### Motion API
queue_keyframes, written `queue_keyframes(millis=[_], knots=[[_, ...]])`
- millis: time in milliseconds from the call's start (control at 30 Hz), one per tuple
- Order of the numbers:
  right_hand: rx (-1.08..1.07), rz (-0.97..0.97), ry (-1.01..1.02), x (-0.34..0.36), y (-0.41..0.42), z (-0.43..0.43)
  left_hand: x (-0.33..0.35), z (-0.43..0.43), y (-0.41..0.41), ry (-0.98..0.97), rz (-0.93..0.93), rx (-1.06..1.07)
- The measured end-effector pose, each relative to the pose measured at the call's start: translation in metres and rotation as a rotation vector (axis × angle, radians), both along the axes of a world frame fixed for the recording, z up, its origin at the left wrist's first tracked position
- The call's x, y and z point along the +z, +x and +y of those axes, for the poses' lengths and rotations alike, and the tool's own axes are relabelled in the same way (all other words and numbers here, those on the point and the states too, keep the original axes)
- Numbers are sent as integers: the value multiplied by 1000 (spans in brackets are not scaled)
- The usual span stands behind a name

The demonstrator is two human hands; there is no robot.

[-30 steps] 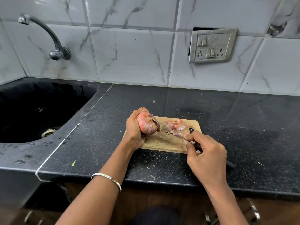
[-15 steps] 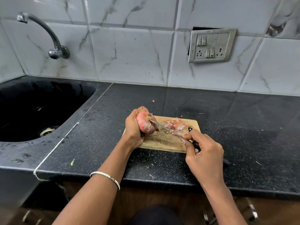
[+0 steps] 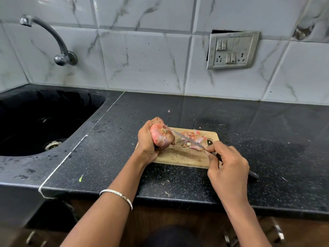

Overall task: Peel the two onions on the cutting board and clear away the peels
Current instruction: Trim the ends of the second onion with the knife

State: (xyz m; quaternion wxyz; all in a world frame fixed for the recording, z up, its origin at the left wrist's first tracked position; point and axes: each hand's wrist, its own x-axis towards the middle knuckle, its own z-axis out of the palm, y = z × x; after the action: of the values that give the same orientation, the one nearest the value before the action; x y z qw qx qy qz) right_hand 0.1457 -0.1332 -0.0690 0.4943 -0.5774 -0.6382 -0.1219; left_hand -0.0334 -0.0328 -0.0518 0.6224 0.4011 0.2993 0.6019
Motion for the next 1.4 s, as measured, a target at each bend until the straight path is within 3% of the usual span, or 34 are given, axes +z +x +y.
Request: queue_keyframes(millis=[267, 467, 567, 667, 867, 1067, 1267, 1400], knots=[[126, -24, 4, 0, -2, 1, 3, -3, 0, 10, 0, -24], [64, -14, 9, 1, -5, 0, -1, 2, -1, -3, 20, -33], [-28, -1, -8, 0, 0, 1, -2, 3, -2, -9, -60, -49], [33, 52, 39, -1, 1, 1, -2, 3, -1, 10, -40, -26], [148, -30, 37, 2, -3, 0, 2, -1, -1, 14, -20, -57], [-34, 10, -35, 1, 0, 3, 0, 0, -1, 16, -54, -49], [133, -22, 37, 2, -2, 0, 1, 0, -1, 26, -32, -51], [11, -20, -38, 2, -1, 1, 0, 1, -2, 7, -63, -60]])
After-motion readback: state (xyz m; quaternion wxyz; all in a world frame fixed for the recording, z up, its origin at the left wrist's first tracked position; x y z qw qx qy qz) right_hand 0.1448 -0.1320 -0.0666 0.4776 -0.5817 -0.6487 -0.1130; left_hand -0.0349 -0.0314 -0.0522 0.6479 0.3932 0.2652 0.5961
